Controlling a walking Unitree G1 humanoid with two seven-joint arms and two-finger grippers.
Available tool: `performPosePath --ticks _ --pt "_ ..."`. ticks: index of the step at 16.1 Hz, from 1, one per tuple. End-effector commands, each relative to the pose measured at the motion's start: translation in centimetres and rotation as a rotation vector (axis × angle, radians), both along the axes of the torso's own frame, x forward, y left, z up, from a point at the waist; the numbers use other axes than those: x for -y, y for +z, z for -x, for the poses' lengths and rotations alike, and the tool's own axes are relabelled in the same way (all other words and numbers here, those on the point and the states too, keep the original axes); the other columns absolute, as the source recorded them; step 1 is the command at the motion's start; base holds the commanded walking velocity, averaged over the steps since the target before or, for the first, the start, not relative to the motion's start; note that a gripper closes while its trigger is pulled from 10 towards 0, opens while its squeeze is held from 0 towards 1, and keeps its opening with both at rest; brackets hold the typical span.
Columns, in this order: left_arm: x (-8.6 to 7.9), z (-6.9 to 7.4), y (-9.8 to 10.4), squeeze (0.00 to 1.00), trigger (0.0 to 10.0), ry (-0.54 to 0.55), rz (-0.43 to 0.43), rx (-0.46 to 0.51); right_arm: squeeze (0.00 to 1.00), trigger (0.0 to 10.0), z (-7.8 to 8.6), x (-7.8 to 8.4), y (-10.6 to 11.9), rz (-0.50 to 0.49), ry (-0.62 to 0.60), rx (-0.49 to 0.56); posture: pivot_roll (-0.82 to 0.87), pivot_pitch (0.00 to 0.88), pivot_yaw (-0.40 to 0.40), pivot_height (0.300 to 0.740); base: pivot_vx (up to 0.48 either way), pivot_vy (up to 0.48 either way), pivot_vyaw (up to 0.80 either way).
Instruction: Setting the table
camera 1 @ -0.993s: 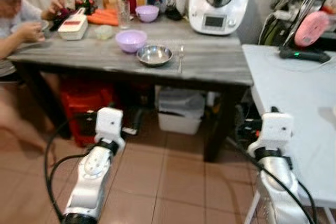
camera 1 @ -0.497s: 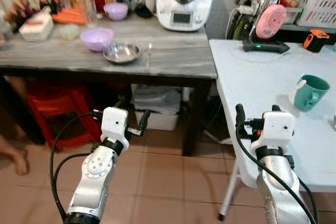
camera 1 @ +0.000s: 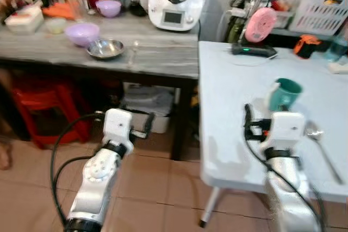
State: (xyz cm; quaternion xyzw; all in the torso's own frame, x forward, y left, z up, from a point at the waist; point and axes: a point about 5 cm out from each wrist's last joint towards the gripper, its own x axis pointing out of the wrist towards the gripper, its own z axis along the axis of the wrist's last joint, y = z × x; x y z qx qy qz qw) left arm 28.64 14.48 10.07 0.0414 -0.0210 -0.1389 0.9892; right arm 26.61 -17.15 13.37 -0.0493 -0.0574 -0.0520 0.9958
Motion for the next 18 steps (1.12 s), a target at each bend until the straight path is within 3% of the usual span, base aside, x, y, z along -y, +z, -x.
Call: performPosePath --ticks 1,13,18 --pt "0.20 -0.22 0.39 0.00 10.0 -0.011 0.006 0.009 0.00 10.0 -0.24 0.20 0.38 0.007 -0.001 0.014 -0.01 0.000 -0.032 0.740 0.000 -0.480 0.00" --pt "0.56 -0.31 0.64 0.00 10.0 -0.031 0.019 0.017 0.00 10.0 -0.36 0.42 0.33 -0.009 -0.019 0.005 -0.02 0.011 -0.029 0.740 0.000 -0.453 0.00" --pt "1.06 -0.14 0.67 0.00 10.0 -0.074 0.054 0.023 0.00 10.0 -0.59 0.38 -0.24 -0.041 -0.012 -0.032 -0.02 0.009 -0.030 0.740 0.000 0.000 0.00"
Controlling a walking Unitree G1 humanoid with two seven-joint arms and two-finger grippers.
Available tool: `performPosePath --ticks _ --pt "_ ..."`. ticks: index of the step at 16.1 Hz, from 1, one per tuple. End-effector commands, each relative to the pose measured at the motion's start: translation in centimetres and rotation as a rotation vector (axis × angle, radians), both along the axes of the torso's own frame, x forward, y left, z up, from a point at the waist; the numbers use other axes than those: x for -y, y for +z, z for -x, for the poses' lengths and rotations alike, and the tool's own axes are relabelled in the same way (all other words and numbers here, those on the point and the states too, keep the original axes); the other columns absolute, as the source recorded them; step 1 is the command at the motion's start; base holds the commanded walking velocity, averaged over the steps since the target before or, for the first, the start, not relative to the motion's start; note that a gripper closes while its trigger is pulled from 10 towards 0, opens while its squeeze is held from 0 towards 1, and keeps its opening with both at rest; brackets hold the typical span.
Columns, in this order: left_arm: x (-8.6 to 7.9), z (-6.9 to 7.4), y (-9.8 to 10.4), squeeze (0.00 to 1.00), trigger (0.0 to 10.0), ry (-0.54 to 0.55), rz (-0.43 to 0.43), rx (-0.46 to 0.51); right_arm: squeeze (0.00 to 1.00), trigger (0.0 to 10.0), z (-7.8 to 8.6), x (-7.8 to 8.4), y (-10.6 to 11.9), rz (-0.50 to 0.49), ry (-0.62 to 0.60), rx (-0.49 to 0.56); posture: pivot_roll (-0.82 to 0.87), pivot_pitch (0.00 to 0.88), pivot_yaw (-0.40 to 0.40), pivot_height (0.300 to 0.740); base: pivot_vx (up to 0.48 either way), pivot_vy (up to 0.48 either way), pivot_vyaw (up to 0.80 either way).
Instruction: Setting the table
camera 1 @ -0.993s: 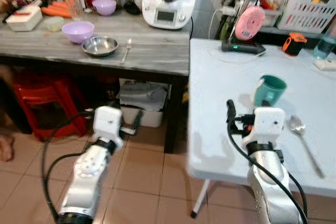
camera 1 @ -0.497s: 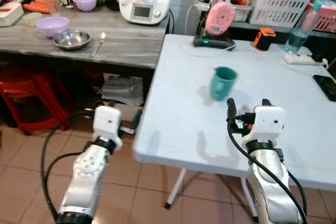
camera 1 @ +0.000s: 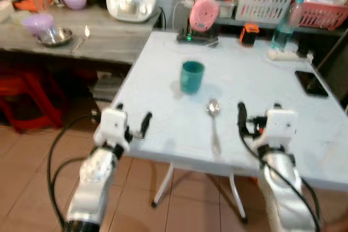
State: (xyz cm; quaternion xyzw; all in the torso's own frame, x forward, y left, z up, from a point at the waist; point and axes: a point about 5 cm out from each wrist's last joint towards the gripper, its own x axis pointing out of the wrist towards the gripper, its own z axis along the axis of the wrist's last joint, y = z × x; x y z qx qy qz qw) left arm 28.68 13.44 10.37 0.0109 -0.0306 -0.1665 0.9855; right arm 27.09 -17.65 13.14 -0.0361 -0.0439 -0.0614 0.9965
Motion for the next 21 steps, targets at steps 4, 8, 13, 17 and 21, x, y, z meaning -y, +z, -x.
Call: performPosePath --ticks 4,8,13,17,21 --pt "0.1 0.3 -0.3 0.00 10.0 -0.074 -0.011 -0.005 0.00 10.0 -0.6 0.0 -0.5 -0.039 0.031 -0.043 -0.02 0.008 -0.028 0.740 0.000 0.000 0.00" --pt "0.5 1.1 -1.1 0.00 10.0 -0.220 -0.073 -0.025 0.00 10.0 -2.3 0.0 -0.7 -0.087 0.057 -0.103 -0.02 0.013 -0.024 0.740 0.000 0.000 0.00" --pt "1.5 1.7 -0.7 0.00 10.0 -0.337 -0.139 0.023 0.00 10.0 -4.8 -2.0 -1.9 -0.070 0.122 -0.225 0.00 0.015 -0.030 0.740 0.000 0.000 0.00" --pt "0.9 1.9 -0.5 0.00 10.0 -0.341 -0.146 0.024 0.00 10.0 -6.0 -3.7 -2.7 -0.108 0.141 -0.278 0.02 0.022 -0.035 0.740 0.000 0.000 0.00" --pt "1.1 2.1 -0.3 0.00 10.0 -0.366 -0.142 0.030 0.00 10.0 -7.2 -5.7 -3.3 -0.118 0.176 -0.333 0.02 0.031 -0.039 0.740 0.000 0.000 0.00"
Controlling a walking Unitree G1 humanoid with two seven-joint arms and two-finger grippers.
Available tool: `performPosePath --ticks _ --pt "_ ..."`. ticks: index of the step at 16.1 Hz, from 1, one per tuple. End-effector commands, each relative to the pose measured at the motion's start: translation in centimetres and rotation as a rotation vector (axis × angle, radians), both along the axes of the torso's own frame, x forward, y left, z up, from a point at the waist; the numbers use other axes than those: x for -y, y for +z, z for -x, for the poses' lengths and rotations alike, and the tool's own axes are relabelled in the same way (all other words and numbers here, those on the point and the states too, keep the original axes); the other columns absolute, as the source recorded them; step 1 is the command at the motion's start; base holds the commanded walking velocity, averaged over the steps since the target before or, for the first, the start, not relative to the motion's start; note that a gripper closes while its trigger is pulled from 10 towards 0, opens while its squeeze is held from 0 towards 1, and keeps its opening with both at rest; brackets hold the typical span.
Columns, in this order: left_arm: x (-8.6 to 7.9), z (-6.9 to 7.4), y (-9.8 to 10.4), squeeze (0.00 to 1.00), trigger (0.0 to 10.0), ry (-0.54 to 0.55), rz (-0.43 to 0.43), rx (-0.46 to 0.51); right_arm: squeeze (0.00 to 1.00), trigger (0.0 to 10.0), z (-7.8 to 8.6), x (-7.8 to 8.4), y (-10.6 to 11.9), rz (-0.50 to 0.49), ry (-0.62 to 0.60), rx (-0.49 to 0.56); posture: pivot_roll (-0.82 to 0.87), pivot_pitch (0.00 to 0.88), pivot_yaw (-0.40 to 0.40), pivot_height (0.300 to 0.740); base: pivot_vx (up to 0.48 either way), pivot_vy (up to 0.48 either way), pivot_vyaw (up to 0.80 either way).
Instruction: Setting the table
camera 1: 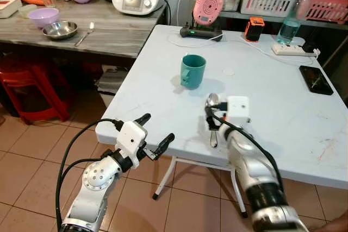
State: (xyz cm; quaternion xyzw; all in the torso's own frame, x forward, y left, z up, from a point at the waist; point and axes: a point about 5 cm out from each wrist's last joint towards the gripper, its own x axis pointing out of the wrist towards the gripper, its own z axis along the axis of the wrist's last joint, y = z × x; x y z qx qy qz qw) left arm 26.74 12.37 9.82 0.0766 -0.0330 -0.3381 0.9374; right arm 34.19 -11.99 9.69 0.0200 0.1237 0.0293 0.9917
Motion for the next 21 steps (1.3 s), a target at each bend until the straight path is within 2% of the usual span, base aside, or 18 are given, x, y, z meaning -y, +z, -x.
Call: performPosePath --ticks 1,7,8,9,13,21 --pt "0.0 0.2 0.2 0.00 10.0 -0.014 -0.001 0.002 0.00 10.0 -0.3 -0.4 0.0 0.003 0.005 -0.005 0.02 0.031 -0.039 0.740 0.000 0.000 0.00" --pt "0.4 0.3 0.4 0.00 10.0 -0.039 0.001 -0.003 0.00 10.0 -1.2 -1.1 -0.9 0.017 0.006 -0.069 0.02 0.050 -0.030 0.740 0.000 0.000 0.00" --pt "0.4 0.3 0.4 0.00 10.0 -0.046 0.005 -0.005 0.00 4.0 -1.2 -1.1 -1.1 0.019 0.000 -0.077 0.02 0.050 -0.030 0.740 0.000 0.000 0.00" --pt "0.5 0.5 0.5 0.00 10.0 -0.073 0.010 -0.009 0.00 0.1 -1.2 -1.1 -1.4 0.014 -0.003 -0.091 0.01 0.056 -0.032 0.740 0.000 0.000 0.00" --pt "0.8 0.9 0.4 0.00 10.0 -0.104 0.018 -0.021 0.00 0.0 -1.1 -0.9 -2.1 0.020 -0.011 -0.116 0.01 0.056 -0.030 0.740 0.000 0.000 0.00" --pt "0.8 0.9 0.4 0.00 10.0 -0.109 0.019 -0.027 0.00 0.0 -0.6 -0.4 -3.3 0.043 -0.032 -0.175 0.01 0.053 -0.027 0.740 0.000 0.000 0.00"
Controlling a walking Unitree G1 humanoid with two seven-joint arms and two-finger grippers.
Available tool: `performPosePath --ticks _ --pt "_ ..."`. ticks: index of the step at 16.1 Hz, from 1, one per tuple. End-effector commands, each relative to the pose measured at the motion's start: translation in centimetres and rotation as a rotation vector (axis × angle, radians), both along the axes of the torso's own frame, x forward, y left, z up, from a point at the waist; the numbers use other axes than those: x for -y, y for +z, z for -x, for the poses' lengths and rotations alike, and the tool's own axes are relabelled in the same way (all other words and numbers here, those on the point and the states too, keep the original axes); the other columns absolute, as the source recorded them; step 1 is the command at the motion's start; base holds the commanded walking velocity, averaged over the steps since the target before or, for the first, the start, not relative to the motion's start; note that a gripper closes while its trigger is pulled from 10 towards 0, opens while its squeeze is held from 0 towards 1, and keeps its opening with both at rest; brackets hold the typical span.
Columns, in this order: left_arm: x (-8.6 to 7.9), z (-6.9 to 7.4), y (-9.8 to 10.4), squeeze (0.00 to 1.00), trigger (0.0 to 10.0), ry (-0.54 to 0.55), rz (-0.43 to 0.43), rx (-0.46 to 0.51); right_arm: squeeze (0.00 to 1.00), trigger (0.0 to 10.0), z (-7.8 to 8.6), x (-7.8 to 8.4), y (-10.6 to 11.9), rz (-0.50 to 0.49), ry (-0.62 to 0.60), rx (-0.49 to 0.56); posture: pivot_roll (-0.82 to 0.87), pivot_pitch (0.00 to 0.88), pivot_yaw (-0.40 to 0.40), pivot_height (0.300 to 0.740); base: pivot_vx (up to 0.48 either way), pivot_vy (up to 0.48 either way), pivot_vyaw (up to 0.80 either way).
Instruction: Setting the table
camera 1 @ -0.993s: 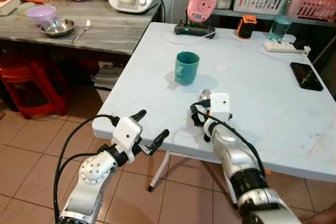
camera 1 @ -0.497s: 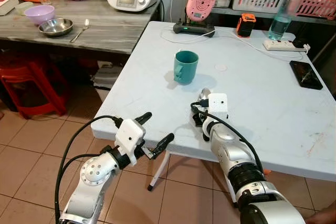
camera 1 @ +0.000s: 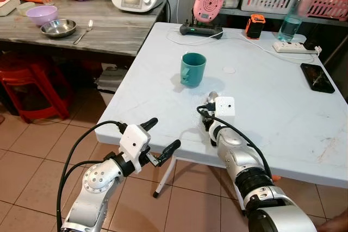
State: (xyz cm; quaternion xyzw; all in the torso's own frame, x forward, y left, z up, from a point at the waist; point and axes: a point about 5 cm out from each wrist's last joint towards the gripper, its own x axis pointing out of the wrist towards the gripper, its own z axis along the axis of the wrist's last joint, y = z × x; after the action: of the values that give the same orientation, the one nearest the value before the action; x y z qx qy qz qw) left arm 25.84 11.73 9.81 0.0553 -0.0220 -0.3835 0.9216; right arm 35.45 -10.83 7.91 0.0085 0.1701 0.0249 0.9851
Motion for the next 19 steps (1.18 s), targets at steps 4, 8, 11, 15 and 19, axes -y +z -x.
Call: performPosePath --ticks 4,8,11,15,19 --pt "0.0 0.2 0.5 0.00 10.0 -0.030 -0.008 0.014 0.00 0.0 0.8 0.8 -1.9 0.019 -0.037 -0.092 0.01 0.051 -0.027 0.740 0.000 0.000 0.00" --pt "-0.1 0.2 0.5 0.00 10.0 -0.034 -0.012 0.013 0.00 0.0 1.0 1.3 -2.2 0.009 -0.065 -0.106 0.02 0.050 -0.026 0.740 0.000 0.000 0.00" --pt "-0.1 0.1 0.5 0.00 10.0 -0.038 -0.016 0.015 0.00 0.0 1.4 1.9 -2.8 -0.015 -0.101 -0.131 0.02 0.046 -0.027 0.740 0.000 0.000 0.00" --pt "-0.1 0.0 0.6 0.00 10.0 -0.052 -0.014 0.016 0.00 0.0 1.8 2.5 -3.3 -0.050 -0.134 -0.149 0.02 0.041 -0.025 0.740 0.000 0.000 0.00" --pt "-1.1 -0.6 0.3 0.00 10.0 0.062 -0.023 0.023 0.00 0.0 1.2 3.6 -1.0 -0.095 -0.185 -0.025 0.02 0.041 -0.025 0.740 0.000 0.000 0.00"
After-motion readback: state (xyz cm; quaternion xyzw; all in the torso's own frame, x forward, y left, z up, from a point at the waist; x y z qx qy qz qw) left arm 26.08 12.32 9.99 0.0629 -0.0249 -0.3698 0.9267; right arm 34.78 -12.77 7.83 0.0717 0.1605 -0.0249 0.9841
